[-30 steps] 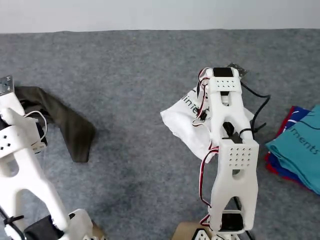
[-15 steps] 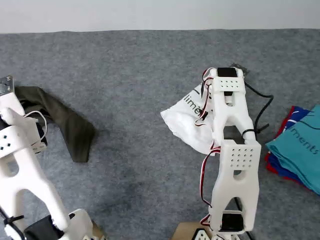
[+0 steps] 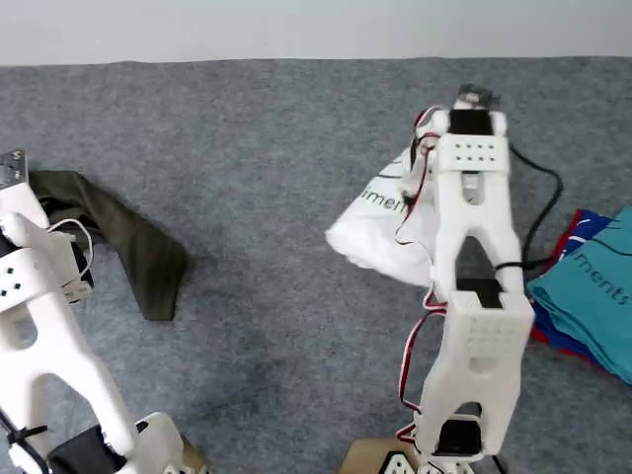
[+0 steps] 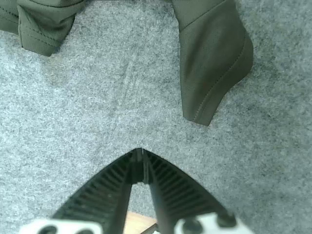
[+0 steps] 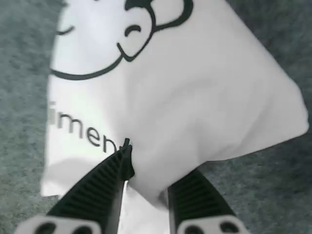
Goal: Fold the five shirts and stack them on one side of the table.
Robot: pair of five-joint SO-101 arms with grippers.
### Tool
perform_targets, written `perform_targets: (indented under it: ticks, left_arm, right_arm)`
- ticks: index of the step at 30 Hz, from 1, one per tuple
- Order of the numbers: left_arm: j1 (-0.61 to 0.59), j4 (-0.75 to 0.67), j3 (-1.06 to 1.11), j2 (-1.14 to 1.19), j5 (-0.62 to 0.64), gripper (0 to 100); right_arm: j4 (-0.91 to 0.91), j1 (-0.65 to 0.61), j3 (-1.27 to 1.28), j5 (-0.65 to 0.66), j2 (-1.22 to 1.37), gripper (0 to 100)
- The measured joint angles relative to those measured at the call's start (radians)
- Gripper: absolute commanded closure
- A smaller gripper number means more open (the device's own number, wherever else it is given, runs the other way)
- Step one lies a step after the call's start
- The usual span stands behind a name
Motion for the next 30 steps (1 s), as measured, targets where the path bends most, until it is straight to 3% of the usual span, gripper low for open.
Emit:
perform_targets:
  ticks: [14, 22, 30]
  left_arm:
    - [0.000, 0.000, 0.000, 0.000, 0.000, 100]
    - [0.000, 0.000, 0.000, 0.000, 0.000, 100]
    - [0.000, 0.000, 0.000, 0.000, 0.000, 100]
  right_arm:
    - [0.000, 0.256, 0.000, 0.127, -0.325, 99.0]
    - [0.025, 0.410, 0.000, 0.181, -0.365, 99.0]
    - [0.100, 0.462, 0.000, 0.224, -0.365, 99.0]
